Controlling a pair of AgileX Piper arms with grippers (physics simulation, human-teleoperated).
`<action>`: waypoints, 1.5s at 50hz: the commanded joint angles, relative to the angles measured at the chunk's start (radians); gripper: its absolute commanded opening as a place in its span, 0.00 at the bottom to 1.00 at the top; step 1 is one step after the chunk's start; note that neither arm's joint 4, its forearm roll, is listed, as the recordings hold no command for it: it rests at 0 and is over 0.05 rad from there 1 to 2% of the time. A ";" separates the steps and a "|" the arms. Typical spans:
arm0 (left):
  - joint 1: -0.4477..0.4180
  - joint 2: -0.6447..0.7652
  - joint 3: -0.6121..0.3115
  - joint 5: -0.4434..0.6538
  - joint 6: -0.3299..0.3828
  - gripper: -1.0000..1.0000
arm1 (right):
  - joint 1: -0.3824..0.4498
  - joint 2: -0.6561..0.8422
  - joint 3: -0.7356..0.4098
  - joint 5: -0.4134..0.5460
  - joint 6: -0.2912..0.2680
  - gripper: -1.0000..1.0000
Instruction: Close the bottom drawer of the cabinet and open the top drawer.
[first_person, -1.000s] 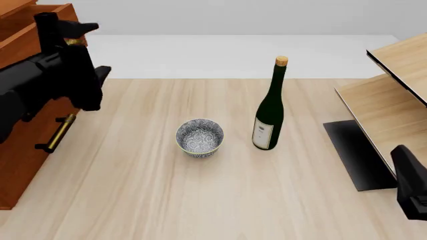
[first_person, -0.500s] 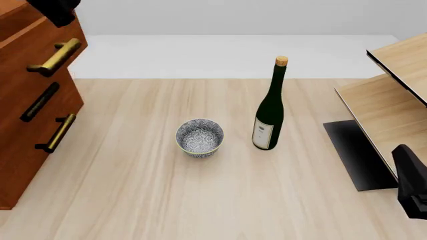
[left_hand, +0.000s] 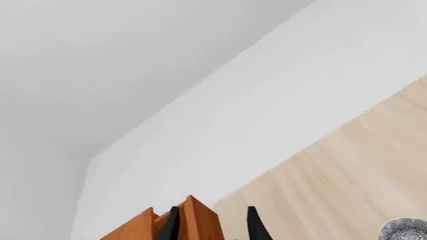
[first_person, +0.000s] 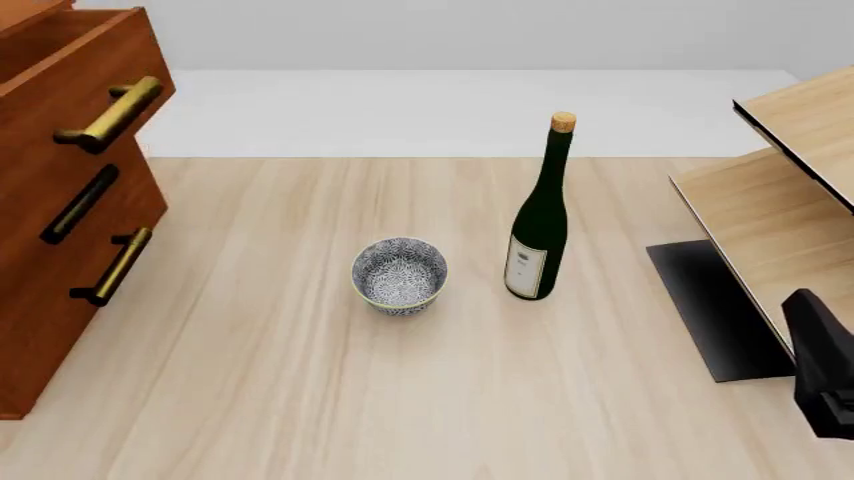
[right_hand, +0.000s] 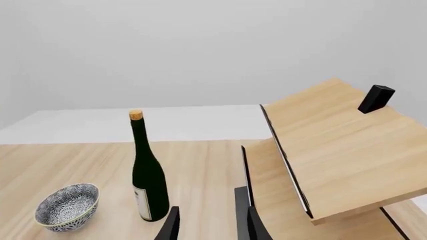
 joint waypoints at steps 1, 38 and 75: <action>0.071 -0.029 -0.037 0.079 -0.204 1.00 | 0.003 -0.010 0.000 0.008 -0.005 1.00; 0.262 -0.132 0.146 -0.001 -0.587 1.00 | 0.015 -0.013 0.002 0.007 -0.025 1.00; 0.266 -0.038 0.231 -0.065 -0.707 1.00 | 0.020 -0.014 0.002 0.007 -0.033 1.00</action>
